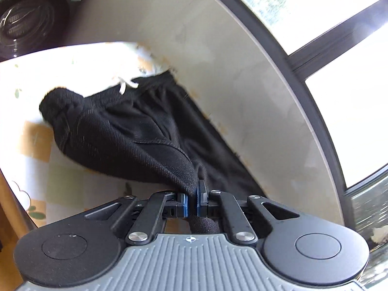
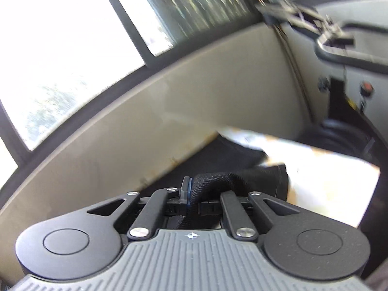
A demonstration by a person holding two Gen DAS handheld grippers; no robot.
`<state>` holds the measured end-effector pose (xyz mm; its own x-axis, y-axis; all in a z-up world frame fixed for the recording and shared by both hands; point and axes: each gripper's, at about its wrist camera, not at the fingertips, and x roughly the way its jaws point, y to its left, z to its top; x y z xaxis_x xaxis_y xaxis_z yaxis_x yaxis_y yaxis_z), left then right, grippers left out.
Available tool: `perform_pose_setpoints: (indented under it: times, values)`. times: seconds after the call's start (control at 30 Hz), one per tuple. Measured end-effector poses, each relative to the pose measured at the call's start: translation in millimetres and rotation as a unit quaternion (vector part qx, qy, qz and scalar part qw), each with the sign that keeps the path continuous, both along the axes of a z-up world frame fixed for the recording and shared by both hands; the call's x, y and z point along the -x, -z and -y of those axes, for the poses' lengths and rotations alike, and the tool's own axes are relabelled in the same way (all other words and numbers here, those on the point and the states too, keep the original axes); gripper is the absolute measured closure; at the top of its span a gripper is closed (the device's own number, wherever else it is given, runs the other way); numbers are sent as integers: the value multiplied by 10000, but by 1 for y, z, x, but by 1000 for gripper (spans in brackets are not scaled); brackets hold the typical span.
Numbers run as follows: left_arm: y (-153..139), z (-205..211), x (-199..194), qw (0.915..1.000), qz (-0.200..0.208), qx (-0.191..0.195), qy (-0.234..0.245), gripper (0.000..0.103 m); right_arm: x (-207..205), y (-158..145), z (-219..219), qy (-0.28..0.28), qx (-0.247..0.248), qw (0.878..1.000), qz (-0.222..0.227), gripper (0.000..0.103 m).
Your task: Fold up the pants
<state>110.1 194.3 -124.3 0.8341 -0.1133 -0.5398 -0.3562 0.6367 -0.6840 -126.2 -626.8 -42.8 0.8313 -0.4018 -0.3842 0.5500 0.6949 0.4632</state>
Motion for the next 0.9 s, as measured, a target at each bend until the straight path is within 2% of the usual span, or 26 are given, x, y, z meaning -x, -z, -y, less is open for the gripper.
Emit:
perform_pose_setpoints:
  times: [0.23,0.37,0.5,0.57,0.6,0.73,0.9]
  values:
    - [-32,-24,46,9978,560,172,-326,96,34,-85,-51,-171,811,9938,740,99]
    - [-47,-34,57,9965,763,106,-327,96,49,-110,-75,-233,1203,9892,806,99]
    - [-55,-37,48,9965,773,142,-284,96,51,-106,-76,-96,1128,9914,655,99]
    - [-55,-34,35,9964,783,180,-276,96,51,-99,-72,16,924,9941,572,99]
    - [-57,-37,42,9963,791,224,-264,96,51,-96,-69,68,862,9948,545,99]
    - [-59,-30,14,9956,826,333,-299,96,44,-84,-59,182,738,9965,357,99]
    - [-65,-12,-28,9961,823,144,-284,96,16,-53,-34,219,413,9988,141,99]
